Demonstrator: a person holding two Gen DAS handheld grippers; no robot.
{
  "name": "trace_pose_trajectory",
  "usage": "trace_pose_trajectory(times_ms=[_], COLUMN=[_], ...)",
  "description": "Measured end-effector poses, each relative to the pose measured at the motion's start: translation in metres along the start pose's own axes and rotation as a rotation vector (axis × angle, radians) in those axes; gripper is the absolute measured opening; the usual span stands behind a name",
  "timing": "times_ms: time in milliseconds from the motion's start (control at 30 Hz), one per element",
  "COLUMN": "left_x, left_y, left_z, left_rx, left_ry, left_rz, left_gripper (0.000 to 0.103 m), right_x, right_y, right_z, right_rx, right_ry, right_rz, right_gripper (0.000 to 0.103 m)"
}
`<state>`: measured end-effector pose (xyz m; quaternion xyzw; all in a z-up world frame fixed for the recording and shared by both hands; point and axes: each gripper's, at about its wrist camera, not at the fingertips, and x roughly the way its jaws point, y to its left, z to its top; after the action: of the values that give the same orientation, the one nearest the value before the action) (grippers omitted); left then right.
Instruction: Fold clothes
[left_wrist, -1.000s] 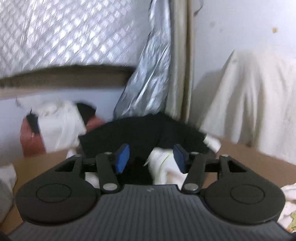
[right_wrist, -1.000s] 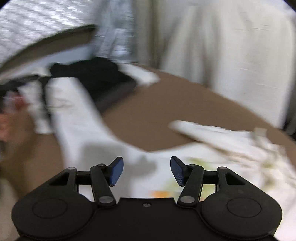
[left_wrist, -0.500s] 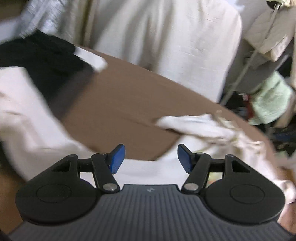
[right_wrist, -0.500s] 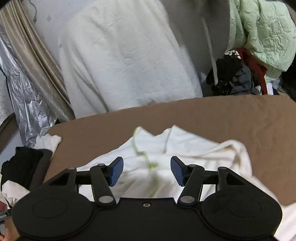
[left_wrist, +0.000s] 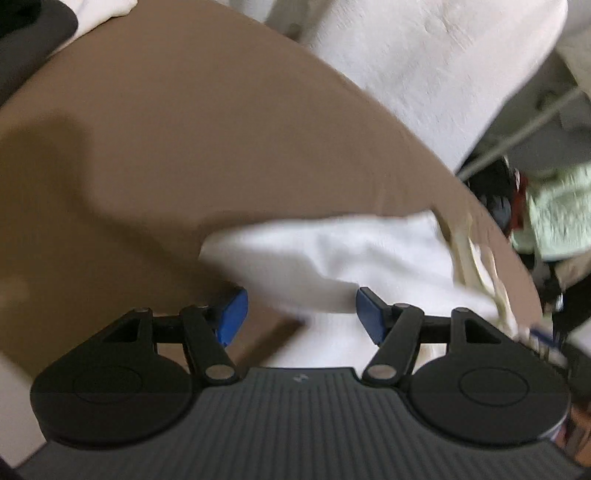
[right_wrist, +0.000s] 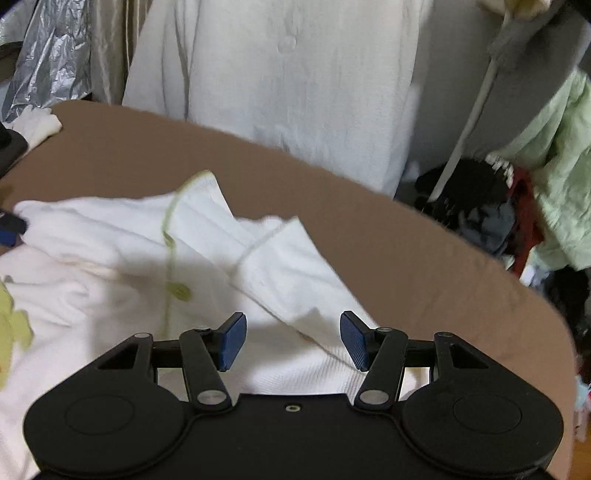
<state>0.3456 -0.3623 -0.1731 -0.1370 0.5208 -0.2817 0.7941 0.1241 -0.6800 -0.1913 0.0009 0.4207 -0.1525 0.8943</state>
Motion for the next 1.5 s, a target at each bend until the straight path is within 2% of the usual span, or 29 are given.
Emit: trace_pose_trajectory(times_ms=[67,200,267,300,400,467,600,633,700,800,867,1000,1067,1100,1133,1167,1200,1233,1267,1333,1400,1467,1500], left_x=[0.014,0.021,0.023,0.024,0.023,0.024,0.032,0.028,0.021,0.007,-0.004,0.005,0.012,0.015,0.021,0.029,0.037,0.038,0.032,0.01,-0.005,-0.008,0.003], left_y=[0.001,-0.007,-0.01,-0.011,-0.017,-0.023,-0.045,-0.047,-0.044,-0.026,-0.008,0.003,-0.009,-0.015,-0.026,-0.035,-0.045,-0.053,-0.062,-0.089,-0.105,-0.12,-0.12], left_z=[0.004,0.008,0.006,0.005,0.003,0.0,-0.015,-0.016,-0.013,-0.007,-0.008,-0.007,-0.006,-0.006,-0.004,-0.001,0.003,0.008,0.013,0.029,0.048,0.072,0.075], left_rx=[-0.002,0.016,0.022,0.027,0.069,0.12,0.261,0.26,0.234,0.093,-0.015,0.0,0.089,0.136,0.212,0.263,0.313,0.34,0.388,0.517,0.526,0.519,0.519], left_ry=[-0.043,-0.056,-0.048,-0.045,-0.03,-0.03,-0.072,-0.08,-0.079,-0.081,-0.1,-0.067,-0.067,-0.068,-0.067,-0.039,-0.015,-0.032,-0.088,-0.282,-0.365,-0.395,-0.368], left_rz=[-0.013,-0.048,-0.041,-0.036,-0.005,0.028,0.134,0.142,0.131,0.074,0.047,0.037,0.051,0.056,0.044,0.043,0.043,0.062,0.077,0.111,0.094,0.073,0.102], left_gripper=[0.071,0.086,0.086,0.086,0.086,0.085,0.086,0.086,0.086,0.086,0.087,0.089,0.09,0.073,0.047,0.008,0.007,0.007,0.007,0.007,0.007,0.007,0.007], right_x=[0.013,0.041,0.055,0.061,0.055,0.048,0.04,0.037,0.027,0.013,0.008,0.001,0.001,0.001,0.001,0.0,-0.001,-0.004,-0.006,-0.016,-0.025,-0.034,-0.036], right_y=[-0.009,-0.013,-0.009,-0.006,-0.014,-0.03,-0.064,-0.07,-0.085,-0.109,-0.115,-0.113,-0.108,-0.106,-0.104,-0.102,-0.101,-0.1,-0.099,-0.098,-0.1,-0.102,-0.105], right_z=[-0.006,-0.009,-0.007,-0.006,0.001,0.007,0.015,0.014,0.009,0.001,0.0,0.006,0.011,0.015,0.018,0.02,0.023,0.026,0.029,0.036,0.043,0.05,0.054], right_rx=[0.026,0.006,-0.032,-0.047,0.031,0.104,0.247,0.27,0.341,0.441,0.426,0.382,0.36,0.35,0.34,0.332,0.324,0.311,0.299,0.284,0.269,0.268,0.272], right_ry=[-0.002,-0.019,0.0,0.006,-0.076,-0.118,-0.106,-0.109,-0.134,-0.166,-0.161,-0.166,-0.178,-0.183,-0.189,-0.2,-0.213,-0.232,-0.251,-0.293,-0.331,-0.365,-0.373], right_rz=[0.007,0.014,0.018,0.017,0.068,0.103,0.118,0.098,0.079,0.07,0.033,0.014,0.007,0.003,-0.001,-0.008,-0.017,-0.042,-0.069,-0.147,-0.184,-0.221,-0.231], right_gripper=[0.062,0.062,0.061,0.057,0.017,0.009,0.009,0.008,0.008,0.007,0.007,0.006,0.006,0.006,0.006,0.006,0.006,0.005,0.005,0.004,0.004,0.004,0.004])
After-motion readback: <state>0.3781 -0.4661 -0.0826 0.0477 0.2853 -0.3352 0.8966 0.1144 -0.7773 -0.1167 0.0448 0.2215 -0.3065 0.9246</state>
